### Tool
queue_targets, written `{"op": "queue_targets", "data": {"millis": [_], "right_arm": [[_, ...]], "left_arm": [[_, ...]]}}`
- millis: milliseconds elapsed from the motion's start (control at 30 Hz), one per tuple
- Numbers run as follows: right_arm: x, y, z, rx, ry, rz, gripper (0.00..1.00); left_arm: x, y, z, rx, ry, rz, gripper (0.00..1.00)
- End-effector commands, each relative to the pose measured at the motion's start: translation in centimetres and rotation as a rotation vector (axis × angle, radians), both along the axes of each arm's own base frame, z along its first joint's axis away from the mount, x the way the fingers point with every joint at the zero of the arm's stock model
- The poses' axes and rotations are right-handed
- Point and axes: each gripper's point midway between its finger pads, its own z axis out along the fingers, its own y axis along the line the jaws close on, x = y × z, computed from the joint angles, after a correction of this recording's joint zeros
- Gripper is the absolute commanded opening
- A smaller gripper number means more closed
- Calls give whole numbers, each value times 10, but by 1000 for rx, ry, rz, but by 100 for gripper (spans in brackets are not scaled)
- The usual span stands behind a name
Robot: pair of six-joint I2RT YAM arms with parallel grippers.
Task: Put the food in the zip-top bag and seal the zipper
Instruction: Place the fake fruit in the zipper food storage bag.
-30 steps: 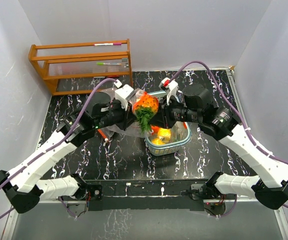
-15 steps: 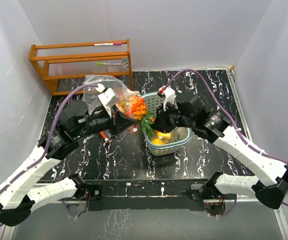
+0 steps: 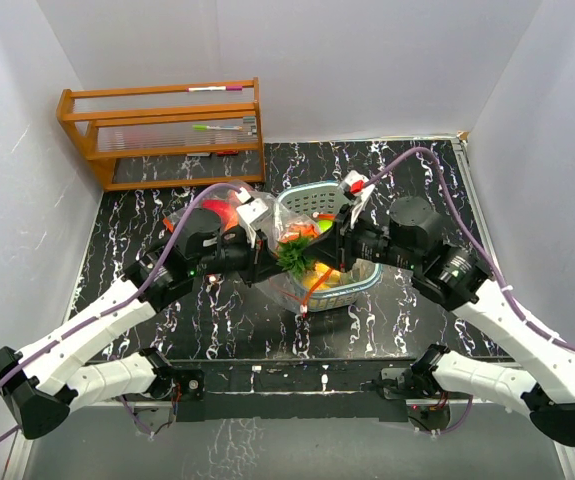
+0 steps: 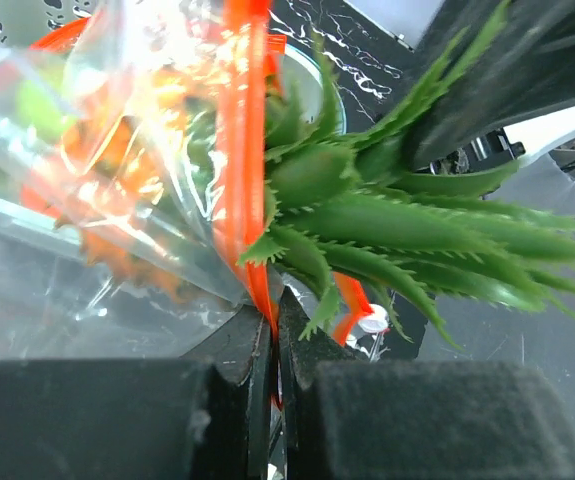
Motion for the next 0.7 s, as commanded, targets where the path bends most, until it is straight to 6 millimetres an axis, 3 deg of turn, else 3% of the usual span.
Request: {"op": "queue_targets", "data": {"millis": [0, 133, 233, 400, 667], "right_arm": [[23, 6, -27, -49, 29, -74, 8], [25, 6, -70, -131, 123, -91, 8], [30, -5, -84, -145, 131, -163, 19], [26, -18, -71, -108, 90, -203, 42], [18, -30, -47, -40, 46, -231, 63]], "left_arm": [[-1, -2, 23, -61, -47, -10, 0], [6, 3, 34, -73, -59, 53, 0], [9, 5, 42, -105, -56, 93, 0], [9, 3, 43, -143, -25, 108, 0], [10, 6, 36, -147, -7, 131, 0]]}}
